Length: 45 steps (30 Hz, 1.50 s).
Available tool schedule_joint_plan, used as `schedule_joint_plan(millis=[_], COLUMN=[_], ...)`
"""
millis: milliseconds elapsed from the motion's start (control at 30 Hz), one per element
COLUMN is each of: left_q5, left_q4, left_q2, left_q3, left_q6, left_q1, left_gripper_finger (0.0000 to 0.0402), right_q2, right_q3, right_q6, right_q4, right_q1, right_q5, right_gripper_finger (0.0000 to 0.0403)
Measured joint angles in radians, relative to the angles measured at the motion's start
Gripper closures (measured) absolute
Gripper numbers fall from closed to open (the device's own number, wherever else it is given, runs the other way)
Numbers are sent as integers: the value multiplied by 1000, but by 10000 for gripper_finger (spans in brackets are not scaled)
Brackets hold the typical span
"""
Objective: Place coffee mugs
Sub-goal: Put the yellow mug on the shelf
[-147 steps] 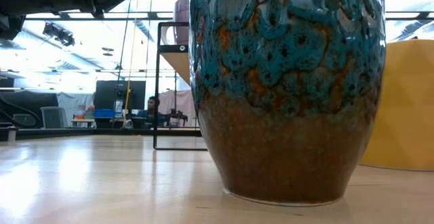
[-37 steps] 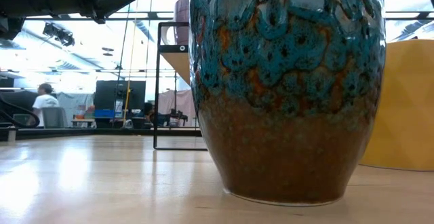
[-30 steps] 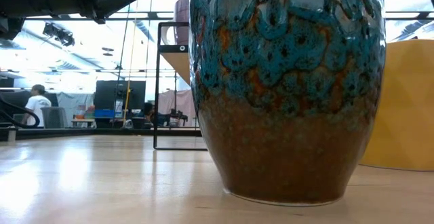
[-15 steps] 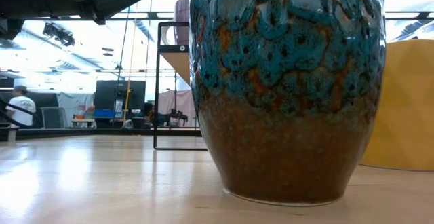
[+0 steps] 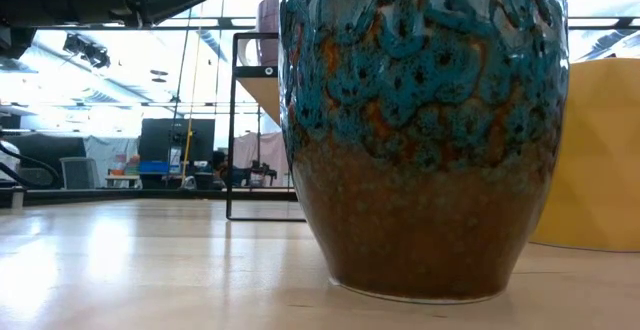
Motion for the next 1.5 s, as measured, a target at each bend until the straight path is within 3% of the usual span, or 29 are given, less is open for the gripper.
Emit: schedule_joint_plan(millis=[267,567,800,1167,1500], left_q5=[-31,-31,-31,-31,-30], left_q4=[61,78,74,16,-6], left_q2=[0,0,0,0,0], left_q3=[0,0,0,0,0], left_q6=[145,99,-43,-172,-225], left_q1=[0,0,0,0,0], left_gripper_finger=[260,260,260,260,260], right_q2=[12,169,290,351,455], right_q3=[-10,-76,-76,-75,-75], right_q6=[288,355,453,608,563], right_q4=[2,32,17,17,19], right_q1=[216,333,359,368,372], right_q5=[-13,-56,-120,-156,-150], right_gripper_finger=[217,218,218,191,208])
